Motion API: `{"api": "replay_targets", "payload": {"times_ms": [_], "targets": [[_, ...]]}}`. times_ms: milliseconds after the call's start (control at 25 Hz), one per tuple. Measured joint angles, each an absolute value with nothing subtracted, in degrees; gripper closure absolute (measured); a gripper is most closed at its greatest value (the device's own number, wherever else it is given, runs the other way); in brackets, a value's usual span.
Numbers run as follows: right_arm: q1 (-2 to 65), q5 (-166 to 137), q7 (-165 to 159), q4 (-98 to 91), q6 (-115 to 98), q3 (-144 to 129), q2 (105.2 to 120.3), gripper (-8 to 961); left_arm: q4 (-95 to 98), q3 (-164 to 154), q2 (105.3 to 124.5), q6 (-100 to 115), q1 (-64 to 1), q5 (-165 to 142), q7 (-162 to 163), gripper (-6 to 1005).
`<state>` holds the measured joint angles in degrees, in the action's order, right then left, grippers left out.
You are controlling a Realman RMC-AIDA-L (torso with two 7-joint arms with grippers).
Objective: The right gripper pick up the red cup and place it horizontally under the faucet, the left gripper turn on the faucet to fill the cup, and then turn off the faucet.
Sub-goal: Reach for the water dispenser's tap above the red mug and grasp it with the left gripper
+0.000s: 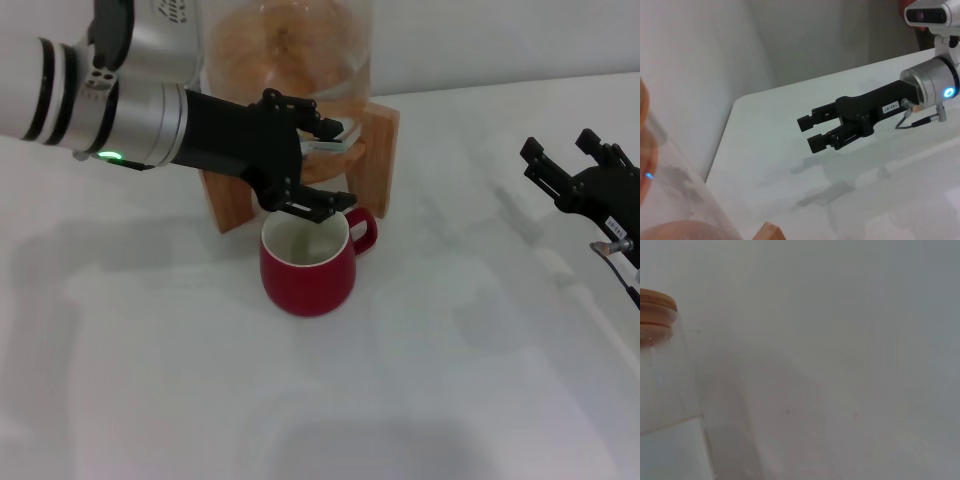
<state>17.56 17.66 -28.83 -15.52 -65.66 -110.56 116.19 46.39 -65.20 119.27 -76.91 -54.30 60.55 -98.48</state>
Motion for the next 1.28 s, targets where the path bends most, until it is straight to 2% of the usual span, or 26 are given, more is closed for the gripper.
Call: {"api": "replay_targets", "payload": {"times_ms": [1280], "targets": [[17.42, 17.66, -29.13, -15.61, -66.42, -112.13, 116.19, 92, 47.41, -66.0, 119.23, -78.11, -53.96, 60.25, -98.46, 181]]}}
